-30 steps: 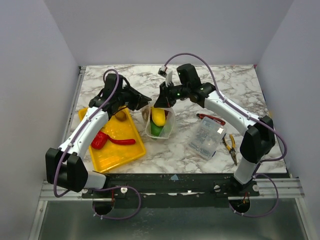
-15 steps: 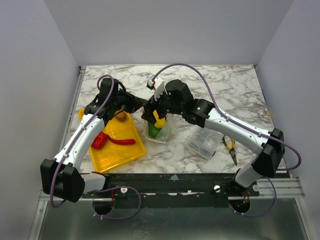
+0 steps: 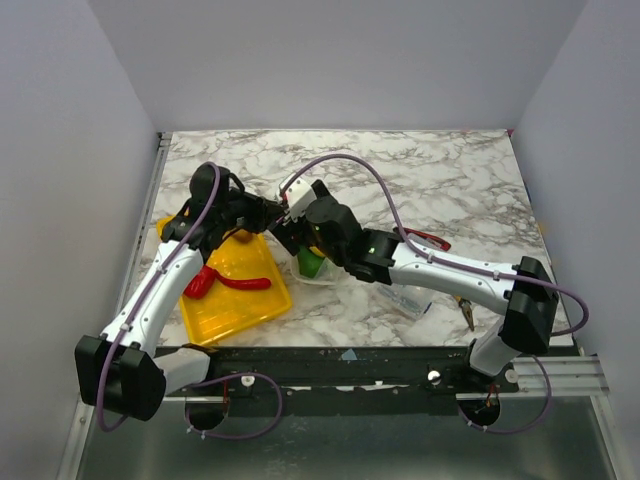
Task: Place the food in the zip-top bag and seal the zipper
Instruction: Zip the zipper food storage bag at the center of the board.
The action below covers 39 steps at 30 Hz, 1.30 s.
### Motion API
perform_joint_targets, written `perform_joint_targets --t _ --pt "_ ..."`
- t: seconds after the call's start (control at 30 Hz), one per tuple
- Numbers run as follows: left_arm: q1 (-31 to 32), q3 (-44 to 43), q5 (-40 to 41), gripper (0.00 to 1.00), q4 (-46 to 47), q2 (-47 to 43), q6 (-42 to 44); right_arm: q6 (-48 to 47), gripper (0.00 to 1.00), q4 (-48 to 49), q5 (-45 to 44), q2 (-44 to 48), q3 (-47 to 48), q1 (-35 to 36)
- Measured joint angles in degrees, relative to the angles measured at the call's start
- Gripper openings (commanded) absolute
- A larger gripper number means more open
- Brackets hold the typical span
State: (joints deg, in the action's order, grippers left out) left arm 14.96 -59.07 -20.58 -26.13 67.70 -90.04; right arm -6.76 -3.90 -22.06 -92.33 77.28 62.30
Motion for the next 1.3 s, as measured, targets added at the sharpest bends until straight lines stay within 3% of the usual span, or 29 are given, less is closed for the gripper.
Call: perform_joint_targets --t 0.17,0.37,0.47,0.53,0.57,0.6,0.63,0.8,0.87,0.93,1.13,1.23,1.3 --pt "-0.02 0.55 0.02 0.0 0.11 -1.9 -1.64 -3.43 0.78 2.67 -6.23 -2.32 -0.66 0.74" --pt "-0.02 0.81 0.04 0.0 0.52 -3.52 -3.34 -4.46 0.46 3.93 -9.49 -3.89 -0.72 1.27" --pt "-0.02 1.6 0.04 0.0 1.51 -4.28 -4.11 -5.4 0.27 6.73 -11.1 -3.93 -2.08 1.38" --pt "-0.11 2.51 0.02 0.0 2.05 -4.87 -4.39 -6.14 0.05 8.81 -11.47 -3.93 -3.41 1.36" --pt "-0.13 2.97 -0.02 0.0 2.21 -5.03 -4.42 -6.54 0.0 9.53 -11.47 -3.93 -3.98 1.33" --pt "-0.26 3.56 -0.09 0.03 2.56 -5.25 -4.46 -6.67 0.0 10.19 -11.32 -3.93 -4.46 1.33" --pt "-0.42 4.24 -0.24 0.12 2.95 -5.49 -4.48 -6.71 0.0 10.58 -10.78 -3.93 -4.94 1.33" --pt "-2.64 7.28 -1.57 0.73 6.21 -6.78 -0.11 -5.6 0.0 9.7 -1.2 -3.1 -5.49 -2.05" --pt "-4.48 7.43 -2.27 0.85 7.8 -6.99 3.82 -4.24 0.0 7.23 5.29 -2.45 -4.92 -5.4" --pt "-6.32 7.45 -4.0 0.89 9.97 -7.19 10.51 -3.06 0.0 4.44 12.28 -2.36 -3.26 -9.07" --pt "-9.64 7.43 -11.04 0.86 16.33 -8.26 33.66 -0.07 0.0 -3.91 31.36 -2.47 2.29 -17.14" --pt "-9.73 7.85 -16.2 0.75 21.09 -8.09 42.36 0.9 0.0 -7.85 40.09 -3.15 5.55 -20.0" --pt "-9.73 9.75 -22.01 0.65 29.07 -7.15 46.77 1.38 0.0 -10.1 46.38 -4.42 8.44 -21.9"
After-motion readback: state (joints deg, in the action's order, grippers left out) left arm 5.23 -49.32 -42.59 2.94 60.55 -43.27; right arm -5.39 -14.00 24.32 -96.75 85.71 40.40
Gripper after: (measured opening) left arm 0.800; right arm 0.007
